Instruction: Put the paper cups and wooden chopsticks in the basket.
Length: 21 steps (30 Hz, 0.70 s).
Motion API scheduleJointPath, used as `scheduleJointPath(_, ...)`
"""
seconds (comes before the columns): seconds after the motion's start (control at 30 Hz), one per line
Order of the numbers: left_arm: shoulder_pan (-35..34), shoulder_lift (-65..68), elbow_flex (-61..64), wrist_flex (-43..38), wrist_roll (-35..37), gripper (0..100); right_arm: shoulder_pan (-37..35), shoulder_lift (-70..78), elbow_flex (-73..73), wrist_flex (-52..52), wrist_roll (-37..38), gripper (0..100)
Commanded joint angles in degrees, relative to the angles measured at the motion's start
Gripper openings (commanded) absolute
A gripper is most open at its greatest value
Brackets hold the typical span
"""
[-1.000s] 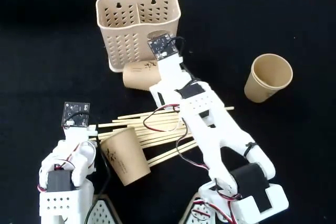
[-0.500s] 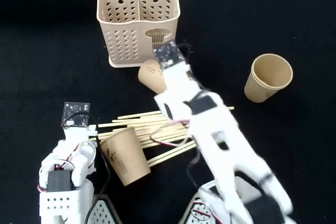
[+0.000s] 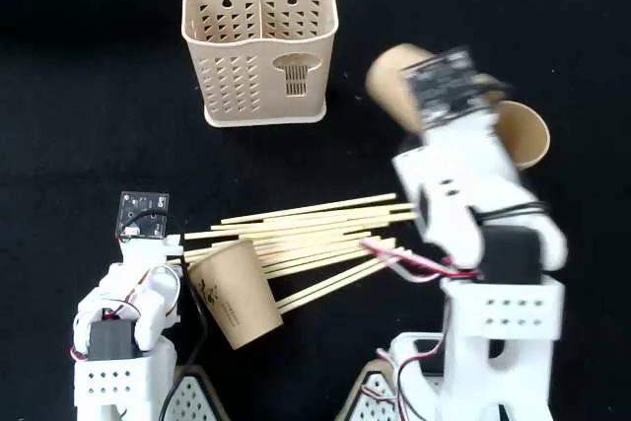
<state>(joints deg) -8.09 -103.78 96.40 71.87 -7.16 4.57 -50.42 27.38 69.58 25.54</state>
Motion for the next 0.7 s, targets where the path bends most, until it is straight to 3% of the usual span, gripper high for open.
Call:
scheduleJointPath(0.0, -0.40, -0.44, 0.84, 1.05, 0.18, 3, 6.59, 6.55, -14.11, 4.75, 6.68, 1.2)
scheduleJointPath(0.13, -0.40, -0.44, 0.84, 1.05, 0.18, 3, 13.19, 19.30, -28.18, 12.66, 15.38, 1.2)
scheduleJointPath(0.4, -0.40, -0.44, 0.84, 1.05, 0.18, 3, 20.66, 41.01, -53.32, 26.20, 25.93, 1.2)
scheduleJointPath(0.67, -0.40, -0.44, 0.84, 1.05, 0.18, 3, 24.79, 52.44, -63.78, 30.77, 38.51, 1.2)
